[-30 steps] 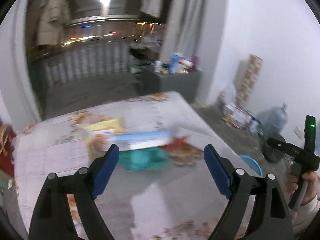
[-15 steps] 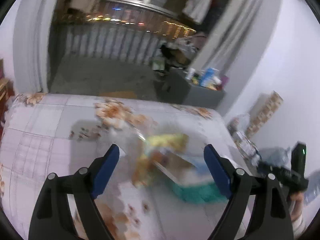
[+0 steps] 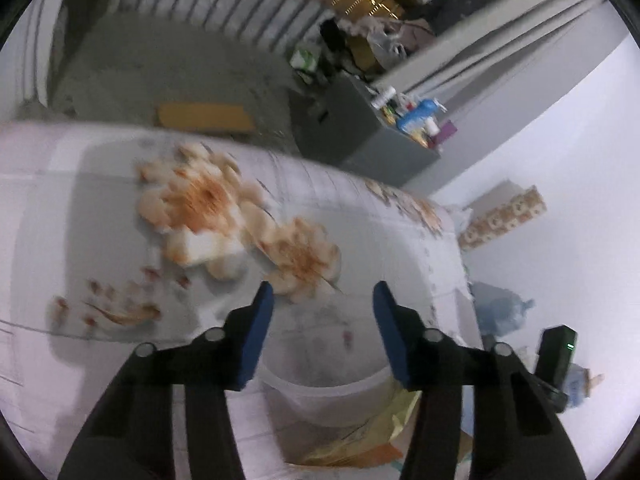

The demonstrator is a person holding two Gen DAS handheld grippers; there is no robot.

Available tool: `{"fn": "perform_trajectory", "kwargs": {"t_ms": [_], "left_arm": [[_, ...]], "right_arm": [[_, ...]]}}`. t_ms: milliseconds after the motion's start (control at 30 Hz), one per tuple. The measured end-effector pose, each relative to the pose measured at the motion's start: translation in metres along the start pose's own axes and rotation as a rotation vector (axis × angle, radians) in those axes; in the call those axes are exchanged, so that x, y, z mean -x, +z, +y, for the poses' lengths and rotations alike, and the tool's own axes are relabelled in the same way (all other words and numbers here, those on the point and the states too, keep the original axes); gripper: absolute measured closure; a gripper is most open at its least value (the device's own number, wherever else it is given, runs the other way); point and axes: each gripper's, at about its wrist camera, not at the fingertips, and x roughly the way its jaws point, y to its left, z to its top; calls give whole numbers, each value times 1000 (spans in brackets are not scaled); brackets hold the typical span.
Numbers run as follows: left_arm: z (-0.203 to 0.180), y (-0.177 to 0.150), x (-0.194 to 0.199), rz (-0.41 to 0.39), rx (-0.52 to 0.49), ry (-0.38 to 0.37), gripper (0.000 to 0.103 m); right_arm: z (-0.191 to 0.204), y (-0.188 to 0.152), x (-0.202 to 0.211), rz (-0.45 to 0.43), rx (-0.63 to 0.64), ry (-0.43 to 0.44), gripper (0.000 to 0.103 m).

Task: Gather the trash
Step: 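Grasp the yellow snack bag with the left gripper, then grasp the white paper sheet with the right gripper while the left gripper regrips the yellow bag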

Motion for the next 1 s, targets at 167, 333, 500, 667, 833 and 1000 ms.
{"fn": "perform_trajectory", "kwargs": {"t_ms": [167,333,500,667,833,1000], "left_arm": [[-22,-20,-8,44,-44,-73,66],[-49,-52,-9,72,-65,-129,67],[-64,-82,-3,76,-71,-182,67],[-77,-114,5,79,-69,-199,67],[-84,-151,16,92,-86,-185,67],[-83,-171,28,98,-59,-206,67]], "right_arm": [[5,-2,-4,31,5,44,62],[10,-13,-2,58,8,87,67],[12,-24,0,69,12,107,70],[13,-43,11,75,19,117,71],[10,-66,25,72,6,123,71],[11,-92,40,80,-6,121,71]]}}
